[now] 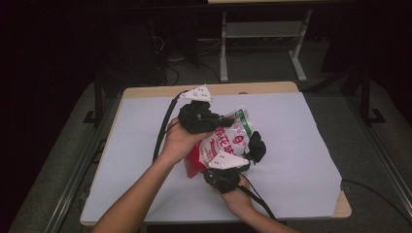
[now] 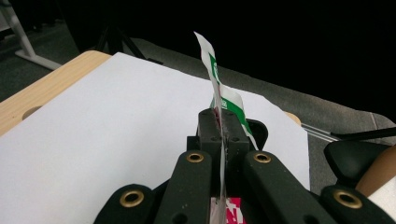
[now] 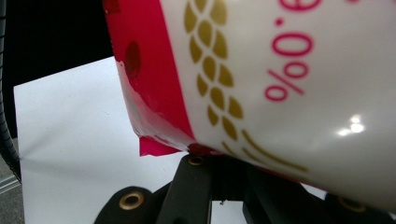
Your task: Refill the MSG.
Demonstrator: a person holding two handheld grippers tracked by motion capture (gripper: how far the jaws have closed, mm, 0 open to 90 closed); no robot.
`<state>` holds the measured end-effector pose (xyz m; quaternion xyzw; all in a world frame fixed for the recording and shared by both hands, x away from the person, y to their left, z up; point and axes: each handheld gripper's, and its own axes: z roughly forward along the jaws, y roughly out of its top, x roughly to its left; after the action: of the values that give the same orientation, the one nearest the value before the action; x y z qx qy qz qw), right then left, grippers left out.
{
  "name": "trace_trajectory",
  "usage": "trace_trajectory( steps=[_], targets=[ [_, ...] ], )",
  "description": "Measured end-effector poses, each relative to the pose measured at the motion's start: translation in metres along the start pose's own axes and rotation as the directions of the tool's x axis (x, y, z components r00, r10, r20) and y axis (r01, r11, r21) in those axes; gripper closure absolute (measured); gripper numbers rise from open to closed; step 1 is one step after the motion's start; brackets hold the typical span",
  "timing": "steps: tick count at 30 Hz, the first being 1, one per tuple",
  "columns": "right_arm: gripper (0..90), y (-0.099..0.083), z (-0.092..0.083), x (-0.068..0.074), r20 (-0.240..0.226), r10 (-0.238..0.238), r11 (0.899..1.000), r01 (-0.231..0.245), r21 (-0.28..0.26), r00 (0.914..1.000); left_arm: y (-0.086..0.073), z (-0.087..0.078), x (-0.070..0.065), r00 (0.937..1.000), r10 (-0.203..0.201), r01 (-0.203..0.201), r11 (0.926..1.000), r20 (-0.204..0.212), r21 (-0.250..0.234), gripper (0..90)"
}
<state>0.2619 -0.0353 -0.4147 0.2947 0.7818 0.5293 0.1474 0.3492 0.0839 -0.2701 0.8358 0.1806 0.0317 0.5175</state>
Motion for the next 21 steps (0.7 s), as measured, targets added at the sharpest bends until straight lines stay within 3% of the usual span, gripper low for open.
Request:
trace_trajectory(
  steps=[21],
  targets=[
    [89.9, -0.0016, 0.0029, 0.0023, -0.008, 0.011, 1.0, -0.011, 0.001, 0.9999, -0.0003, 0.0049, -0.0011, 0.9998, 0.009, -0.008, 0.9997, -0.018, 0.025, 90.0]
  ],
)
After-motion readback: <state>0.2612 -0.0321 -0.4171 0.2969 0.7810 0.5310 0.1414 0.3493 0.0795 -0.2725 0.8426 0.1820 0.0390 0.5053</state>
